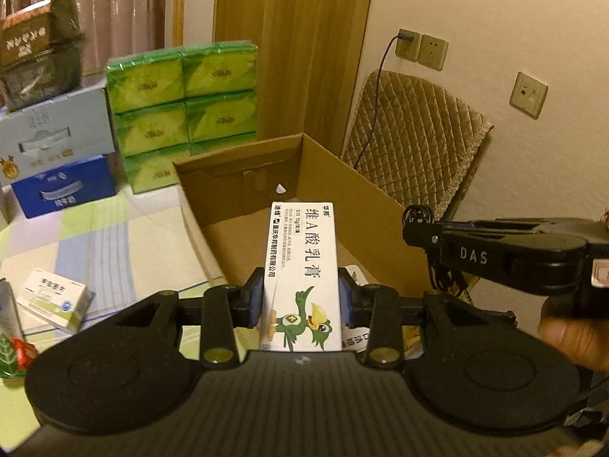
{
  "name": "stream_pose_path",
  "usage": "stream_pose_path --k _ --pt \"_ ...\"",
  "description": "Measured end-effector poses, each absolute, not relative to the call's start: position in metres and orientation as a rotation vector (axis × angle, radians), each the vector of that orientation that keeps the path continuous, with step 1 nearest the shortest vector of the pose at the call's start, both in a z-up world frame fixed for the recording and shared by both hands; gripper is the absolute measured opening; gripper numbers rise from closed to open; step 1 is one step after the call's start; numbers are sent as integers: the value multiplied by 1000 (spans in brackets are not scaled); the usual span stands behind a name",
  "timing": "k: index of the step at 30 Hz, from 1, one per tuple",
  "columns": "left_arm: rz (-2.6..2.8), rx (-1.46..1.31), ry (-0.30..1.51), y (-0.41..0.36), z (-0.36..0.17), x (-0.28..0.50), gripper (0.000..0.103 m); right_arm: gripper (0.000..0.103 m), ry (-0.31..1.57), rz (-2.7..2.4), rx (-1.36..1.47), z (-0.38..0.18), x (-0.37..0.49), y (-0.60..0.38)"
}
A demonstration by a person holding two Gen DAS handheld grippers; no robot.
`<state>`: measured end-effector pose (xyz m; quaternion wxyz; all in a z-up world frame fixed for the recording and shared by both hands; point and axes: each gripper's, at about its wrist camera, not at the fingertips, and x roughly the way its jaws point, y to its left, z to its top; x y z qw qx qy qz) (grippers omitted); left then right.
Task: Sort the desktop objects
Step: 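Carry the cream box with left gripper while right gripper carries the cable to the cardboard box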
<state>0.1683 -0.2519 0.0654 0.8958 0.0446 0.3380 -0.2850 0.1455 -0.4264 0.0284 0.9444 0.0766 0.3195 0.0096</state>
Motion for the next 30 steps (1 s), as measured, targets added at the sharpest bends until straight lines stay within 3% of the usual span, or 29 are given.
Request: stream_pose_path --k 30 --pt "-592 75 753 -271 37 200 33 7 696 31 165 5 173 -433"
